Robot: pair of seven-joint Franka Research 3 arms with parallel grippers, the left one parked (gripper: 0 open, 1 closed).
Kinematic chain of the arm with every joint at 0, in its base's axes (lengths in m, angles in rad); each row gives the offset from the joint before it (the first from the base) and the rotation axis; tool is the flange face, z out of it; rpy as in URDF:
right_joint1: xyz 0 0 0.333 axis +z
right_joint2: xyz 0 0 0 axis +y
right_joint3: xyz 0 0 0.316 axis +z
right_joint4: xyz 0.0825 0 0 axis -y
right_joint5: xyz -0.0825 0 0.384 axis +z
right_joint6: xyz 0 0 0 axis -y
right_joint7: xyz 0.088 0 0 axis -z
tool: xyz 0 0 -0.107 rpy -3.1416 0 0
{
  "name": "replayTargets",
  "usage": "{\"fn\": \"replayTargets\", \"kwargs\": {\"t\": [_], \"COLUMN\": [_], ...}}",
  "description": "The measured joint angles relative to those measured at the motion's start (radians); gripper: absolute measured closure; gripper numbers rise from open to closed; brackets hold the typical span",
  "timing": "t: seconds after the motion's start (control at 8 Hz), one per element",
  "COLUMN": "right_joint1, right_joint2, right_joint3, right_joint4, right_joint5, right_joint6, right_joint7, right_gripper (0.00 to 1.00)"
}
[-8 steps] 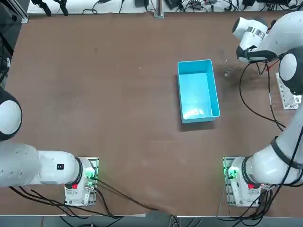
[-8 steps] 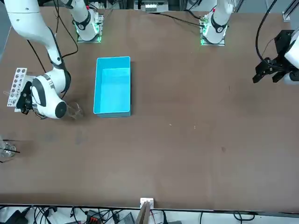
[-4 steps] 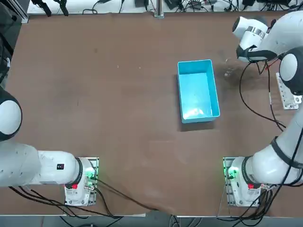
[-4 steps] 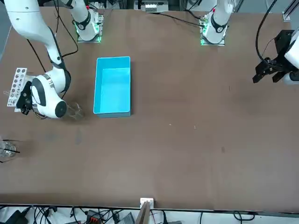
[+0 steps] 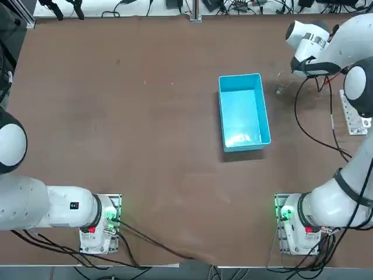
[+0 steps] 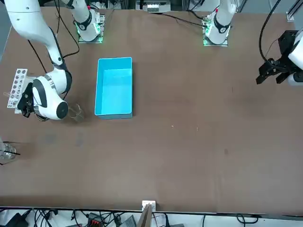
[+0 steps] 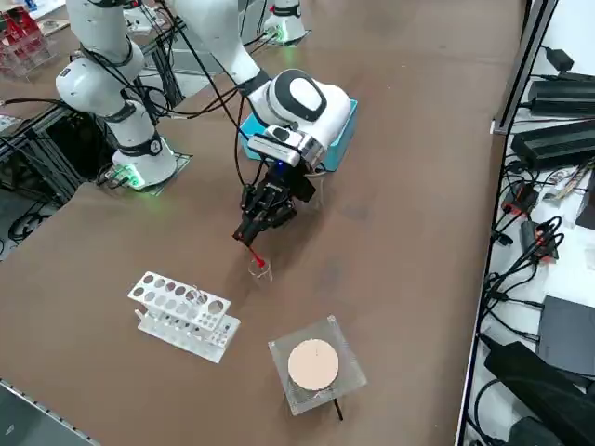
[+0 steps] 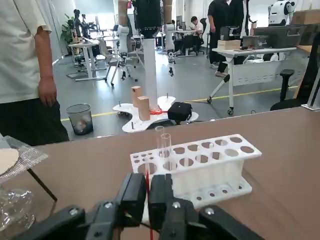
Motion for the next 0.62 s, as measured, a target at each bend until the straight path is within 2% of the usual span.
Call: {"fn": "replayTargets", "kwargs": {"t": [0.25,0.5,0.62], "right_joint1": [0.002,0.003,0.004], "right_joint2": [0.0,-0.004,-0.016], "right_joint3": [0.0,0.001,0.004], "right_joint4": [-0.001,0.0,0.001], "right_joint5": [0.0,-0.002,-0.001], "right_joint6": [-0.006,-0.018,-0.024], "right_joint7": [-0.003,-0.051,-0.109], "right_gripper": [0.53,0.15,0.0]}}
